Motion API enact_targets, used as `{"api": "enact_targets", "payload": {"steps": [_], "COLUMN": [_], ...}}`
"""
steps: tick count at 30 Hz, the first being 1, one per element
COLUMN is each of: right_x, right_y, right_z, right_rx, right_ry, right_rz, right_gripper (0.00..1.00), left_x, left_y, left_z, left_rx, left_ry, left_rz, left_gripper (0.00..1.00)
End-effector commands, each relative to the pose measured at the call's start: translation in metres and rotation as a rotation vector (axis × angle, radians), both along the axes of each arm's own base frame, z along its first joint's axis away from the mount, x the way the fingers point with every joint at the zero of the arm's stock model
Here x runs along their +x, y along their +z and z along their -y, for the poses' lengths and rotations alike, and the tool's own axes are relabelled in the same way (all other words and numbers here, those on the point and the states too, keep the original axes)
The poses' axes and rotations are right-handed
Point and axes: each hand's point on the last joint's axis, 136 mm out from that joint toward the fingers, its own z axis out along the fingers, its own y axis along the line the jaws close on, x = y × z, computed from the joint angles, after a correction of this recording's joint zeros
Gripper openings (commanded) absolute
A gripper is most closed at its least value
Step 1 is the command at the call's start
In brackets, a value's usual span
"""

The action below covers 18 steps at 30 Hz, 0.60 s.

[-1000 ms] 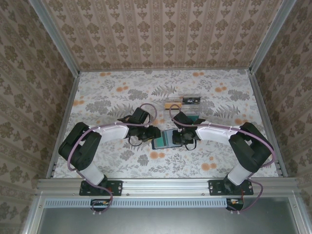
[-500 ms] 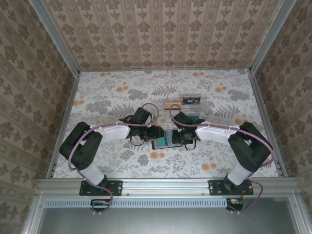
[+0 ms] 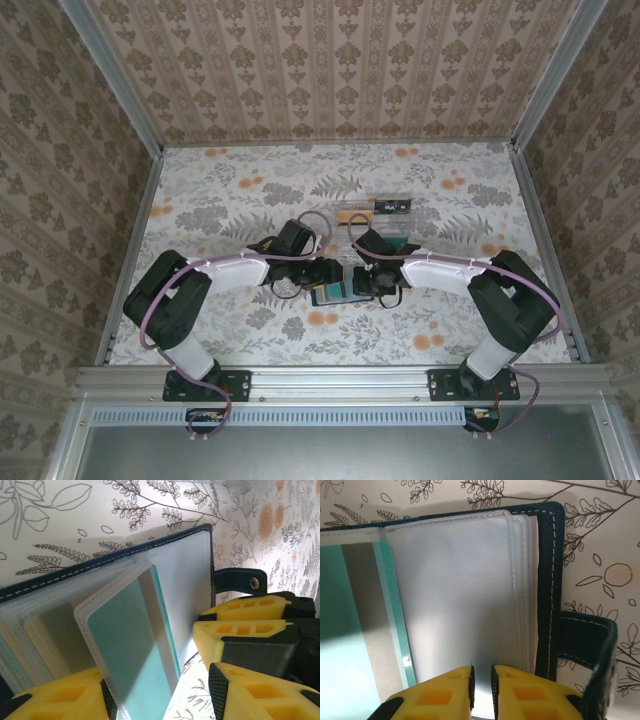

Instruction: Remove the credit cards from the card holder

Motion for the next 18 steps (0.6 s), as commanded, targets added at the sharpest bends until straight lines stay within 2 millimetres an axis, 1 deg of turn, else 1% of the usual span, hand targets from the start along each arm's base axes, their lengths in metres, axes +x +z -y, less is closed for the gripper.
{"api": "enact_targets", "payload": {"steps": [1,8,11,14,18], "right_x": [-0.007,0.0,0.001,0.0,0.002], "right_y": [-0.009,0.015,0.02,0.022,0.025], "right_z": [0.004,0.01,0.011,0.006,-0.003], "right_rx": [-0.011,0.023,0.044,0.069,0.117], "right_ry": [-0.015,-0.051,-0.055,-0.044,-0.036], "right_rz": [-0.029,0.038,0.046,0.043,0.043], "right_gripper": [0.21,0.23,0.24,0.24,0.25], "left_x": [0.005,0.007,0.007,0.007,0.005], "left_y": [0.026,0.032,0.029,0.022,0.012], "left_z": [0.014,0.019,0.018,0.013,-0.002], "left_rx": [-0.079,-0.088,-0.077,-0.044,0.016], "left_ry": [-0.03,-0.035,-0.032,-0.022,-0.007], "left_rz": [0.05,0.057,0.052,0.045,0.037], "left_gripper": [0.53,0.52,0.52,0.5,0.49]}}
